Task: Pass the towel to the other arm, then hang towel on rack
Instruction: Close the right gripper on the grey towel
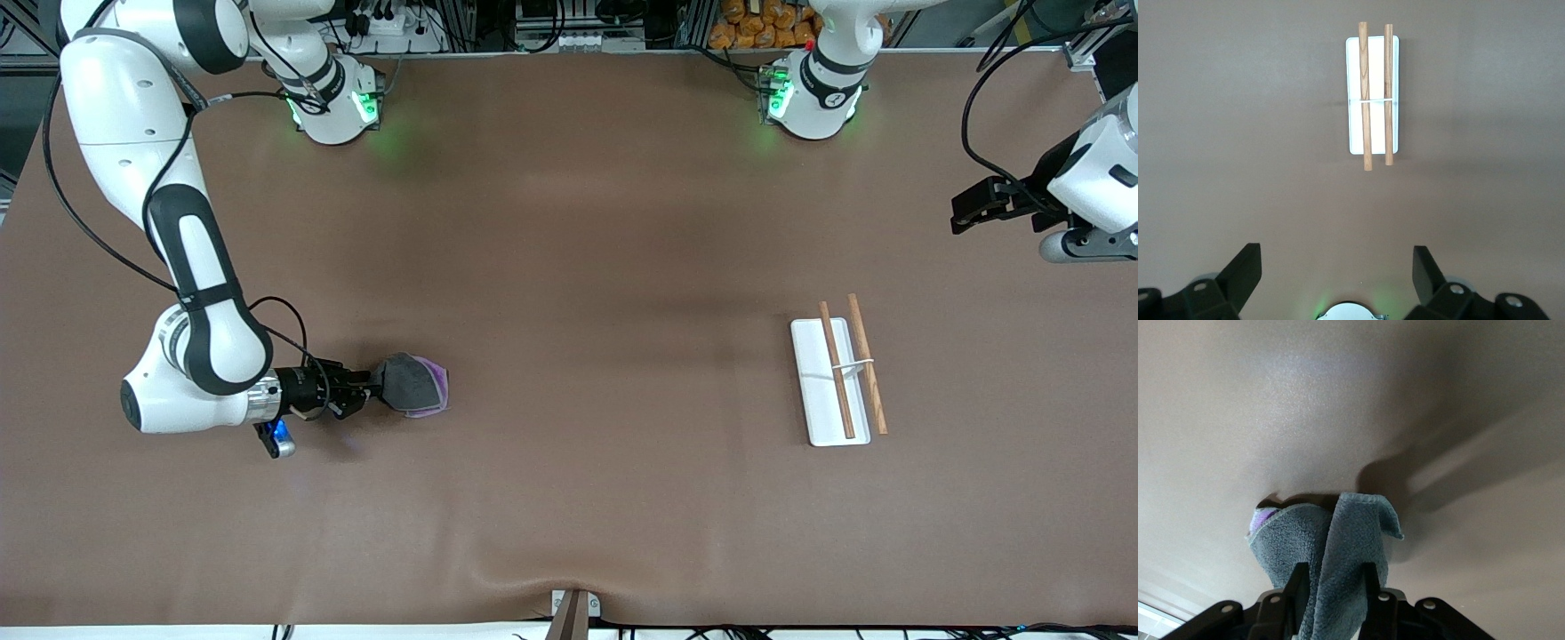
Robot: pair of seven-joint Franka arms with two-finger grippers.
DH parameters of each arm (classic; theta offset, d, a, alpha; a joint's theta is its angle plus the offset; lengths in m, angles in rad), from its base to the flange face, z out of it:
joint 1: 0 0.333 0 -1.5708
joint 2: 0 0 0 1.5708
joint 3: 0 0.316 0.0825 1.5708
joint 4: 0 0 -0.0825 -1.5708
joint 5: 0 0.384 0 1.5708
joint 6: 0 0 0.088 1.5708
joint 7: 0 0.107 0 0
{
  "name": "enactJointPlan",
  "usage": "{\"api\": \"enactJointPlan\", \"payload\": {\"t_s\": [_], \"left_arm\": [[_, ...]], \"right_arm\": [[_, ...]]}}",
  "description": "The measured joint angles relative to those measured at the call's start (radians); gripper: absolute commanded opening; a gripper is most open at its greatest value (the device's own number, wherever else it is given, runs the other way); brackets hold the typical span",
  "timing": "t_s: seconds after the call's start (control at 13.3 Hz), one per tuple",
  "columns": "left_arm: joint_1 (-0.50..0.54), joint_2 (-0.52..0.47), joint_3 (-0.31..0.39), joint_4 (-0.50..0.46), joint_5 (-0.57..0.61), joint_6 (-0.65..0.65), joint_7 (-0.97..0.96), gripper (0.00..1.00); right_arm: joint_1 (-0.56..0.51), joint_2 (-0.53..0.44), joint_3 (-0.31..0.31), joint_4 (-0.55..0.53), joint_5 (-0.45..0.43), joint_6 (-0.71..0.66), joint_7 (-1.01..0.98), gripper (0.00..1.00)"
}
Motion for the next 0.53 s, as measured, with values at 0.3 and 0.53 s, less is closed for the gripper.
{"api": "enactJointPlan", "payload": {"t_s": [0.3,0.53], "left_arm": [[0.000,0.000,0.000,-0.001,0.000,0.000,0.000,1.00],[0.000,0.000,0.000,-0.002,0.000,0.000,0.000,1.00]], "right_arm": [[-0.004,0.003,-0.002,0.000,0.000,-0.003,-0.035,0.00],[-0.006,0.004,-0.002,0.000,0.002,-0.008,-0.044,0.00]]}}
